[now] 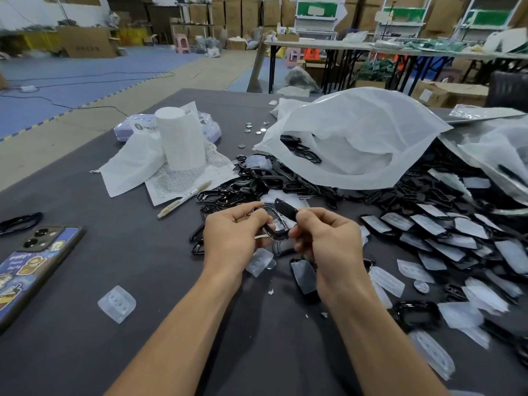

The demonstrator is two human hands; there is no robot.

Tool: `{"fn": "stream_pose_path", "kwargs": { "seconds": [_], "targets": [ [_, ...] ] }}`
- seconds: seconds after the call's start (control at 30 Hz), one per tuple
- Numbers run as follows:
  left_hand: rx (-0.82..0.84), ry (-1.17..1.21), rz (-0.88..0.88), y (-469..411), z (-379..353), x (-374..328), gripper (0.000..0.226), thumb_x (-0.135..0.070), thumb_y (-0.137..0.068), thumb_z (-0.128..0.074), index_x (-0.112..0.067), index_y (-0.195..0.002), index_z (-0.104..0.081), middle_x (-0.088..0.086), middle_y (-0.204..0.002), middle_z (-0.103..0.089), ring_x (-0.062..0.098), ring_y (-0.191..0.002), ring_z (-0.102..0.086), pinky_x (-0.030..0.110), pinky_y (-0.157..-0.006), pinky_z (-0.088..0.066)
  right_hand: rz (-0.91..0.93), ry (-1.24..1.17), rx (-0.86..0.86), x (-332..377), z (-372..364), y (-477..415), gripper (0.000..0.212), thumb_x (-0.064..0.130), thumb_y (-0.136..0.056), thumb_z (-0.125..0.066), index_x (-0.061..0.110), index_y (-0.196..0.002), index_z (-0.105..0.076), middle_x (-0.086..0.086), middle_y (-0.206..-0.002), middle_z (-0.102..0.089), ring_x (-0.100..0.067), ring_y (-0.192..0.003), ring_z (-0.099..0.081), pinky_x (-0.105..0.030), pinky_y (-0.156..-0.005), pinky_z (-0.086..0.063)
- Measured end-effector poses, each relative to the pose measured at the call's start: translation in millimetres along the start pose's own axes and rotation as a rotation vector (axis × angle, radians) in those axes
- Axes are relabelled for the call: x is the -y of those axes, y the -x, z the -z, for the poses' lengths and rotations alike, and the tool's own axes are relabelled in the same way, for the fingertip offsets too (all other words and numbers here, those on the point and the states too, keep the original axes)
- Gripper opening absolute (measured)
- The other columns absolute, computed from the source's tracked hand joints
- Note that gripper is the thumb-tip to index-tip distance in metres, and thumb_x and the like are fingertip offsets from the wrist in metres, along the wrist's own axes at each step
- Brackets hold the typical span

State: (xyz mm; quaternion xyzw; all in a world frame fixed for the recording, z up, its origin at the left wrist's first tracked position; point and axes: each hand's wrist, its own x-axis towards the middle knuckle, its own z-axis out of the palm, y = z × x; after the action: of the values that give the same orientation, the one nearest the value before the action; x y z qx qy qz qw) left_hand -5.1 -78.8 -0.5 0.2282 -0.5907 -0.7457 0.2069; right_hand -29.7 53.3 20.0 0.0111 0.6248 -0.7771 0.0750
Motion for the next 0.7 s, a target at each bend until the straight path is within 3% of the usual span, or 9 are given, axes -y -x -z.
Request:
{"fn": "stream_pose_path", "kwargs": {
  "seconds": [0.13,0.23,0.47,0.7],
  "targets": [
    [0.023,0.001,0.01,-1.8,0.0,3.3,0.015,-0.008,-0.094,-0.071,-0.018,-0.098,-0.08,0.01,-0.084,-0.08,0.023,-0.082,-0.079,0.031,-0.064,-0.061,0.209,0.23,-0.057,-4.7,3.1,-1.6,0.015,0.013,-0.082,-0.078,0.027,-0.077,-0.079,-0.002,-0.071,-0.076,-0.02,-0.063,-0.069,-0.035,-0.06,-0.052],
    [0.05,-0.006,-0.003,-0.1,-1.0,3.0,0.018,-0.005,-0.097,-0.067,-0.018,-0.099,-0.081,0.009,-0.087,-0.081,0.024,-0.081,-0.079,0.03,-0.065,-0.062,0.267,0.264,-0.007,-6.6,2.0,1.0,0.009,0.019,-0.078,-0.08,0.028,-0.079,-0.079,0.001,-0.072,-0.076,-0.02,-0.069,-0.073,-0.042,-0.071,-0.061],
    [0.211,0.179,0.124,2.5,-1.8,-5.0,0.026,0.006,-0.099,-0.056,-0.006,-0.093,-0.079,0.013,-0.093,-0.081,0.022,-0.077,-0.079,0.026,-0.063,-0.062,0.234,0.267,-0.134,-10.7,3.5,-1.9,0.023,0.002,-0.079,-0.078,0.025,-0.081,-0.072,0.002,-0.069,-0.075,-0.018,-0.059,-0.07,-0.038,-0.06,-0.058],
    [0.437,0.156,0.098,0.8,3.4,-3.1,0.038,0.009,-0.098,-0.049,-0.01,-0.103,-0.082,0.016,-0.111,-0.078,0.026,-0.1,-0.077,0.029,-0.079,-0.062,0.214,0.283,-0.201,-7.5,5.0,-2.6,0.016,0.007,-0.079,-0.08,0.021,-0.074,-0.075,0.0,-0.063,-0.074,-0.016,-0.056,-0.071,-0.036,-0.059,-0.055]
  ]
}}
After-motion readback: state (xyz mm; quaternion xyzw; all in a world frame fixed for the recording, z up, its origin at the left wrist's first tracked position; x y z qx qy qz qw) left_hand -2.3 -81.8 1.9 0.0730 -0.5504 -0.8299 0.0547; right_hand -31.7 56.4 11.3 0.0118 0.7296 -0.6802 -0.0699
